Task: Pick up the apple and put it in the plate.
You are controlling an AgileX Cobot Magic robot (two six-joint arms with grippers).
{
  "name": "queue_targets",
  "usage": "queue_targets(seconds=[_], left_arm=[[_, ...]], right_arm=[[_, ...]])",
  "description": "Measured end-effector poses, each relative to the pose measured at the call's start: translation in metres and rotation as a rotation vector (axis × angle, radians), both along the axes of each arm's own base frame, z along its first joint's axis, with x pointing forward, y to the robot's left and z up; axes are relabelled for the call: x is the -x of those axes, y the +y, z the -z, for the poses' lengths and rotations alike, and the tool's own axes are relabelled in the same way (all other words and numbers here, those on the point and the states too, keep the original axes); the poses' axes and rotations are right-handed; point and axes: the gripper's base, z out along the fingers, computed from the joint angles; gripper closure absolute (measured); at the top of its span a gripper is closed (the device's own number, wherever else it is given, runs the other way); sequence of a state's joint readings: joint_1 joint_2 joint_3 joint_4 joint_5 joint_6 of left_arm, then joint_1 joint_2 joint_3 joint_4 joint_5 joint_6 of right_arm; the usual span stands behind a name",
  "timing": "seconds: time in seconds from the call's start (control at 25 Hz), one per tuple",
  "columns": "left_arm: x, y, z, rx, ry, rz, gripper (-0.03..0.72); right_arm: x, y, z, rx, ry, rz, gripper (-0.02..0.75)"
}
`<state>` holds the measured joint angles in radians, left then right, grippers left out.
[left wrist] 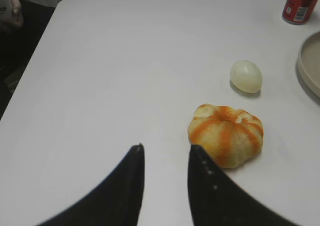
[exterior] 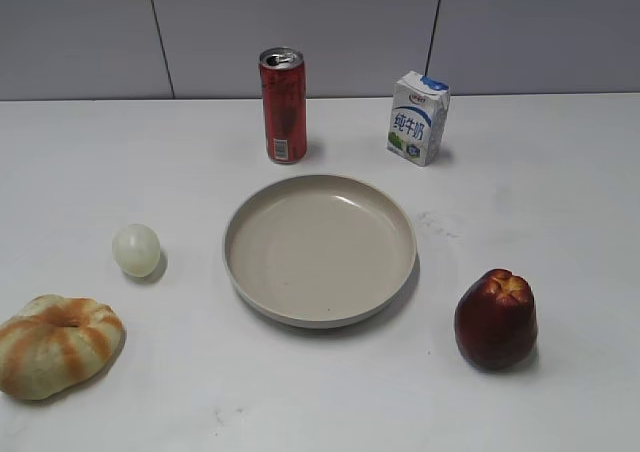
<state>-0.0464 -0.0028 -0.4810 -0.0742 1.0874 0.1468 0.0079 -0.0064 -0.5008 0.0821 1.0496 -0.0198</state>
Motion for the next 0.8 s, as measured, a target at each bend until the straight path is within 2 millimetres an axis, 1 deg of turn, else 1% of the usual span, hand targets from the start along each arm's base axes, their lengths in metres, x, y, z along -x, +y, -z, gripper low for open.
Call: queue_targets(seconds=[0.48, 0.64, 0.8], left_arm=[[0.0, 0.0, 0.0, 0.0, 0.0, 0.0, 0.452], [0.0, 0.0, 0.0, 0.0, 0.0, 0.0, 0.452], [0.0, 0.0, 0.0, 0.0, 0.0, 0.0, 0.452]], right_arm=[[-0.001, 0.0, 0.0, 0.001, 0.007, 0.0, 0.147], [-0.013, 0.0, -0.001, 0.0, 0.078, -0.001, 0.147], [-0.036, 0.0, -0.006, -0.003, 0.161, 0.001, 0.147]])
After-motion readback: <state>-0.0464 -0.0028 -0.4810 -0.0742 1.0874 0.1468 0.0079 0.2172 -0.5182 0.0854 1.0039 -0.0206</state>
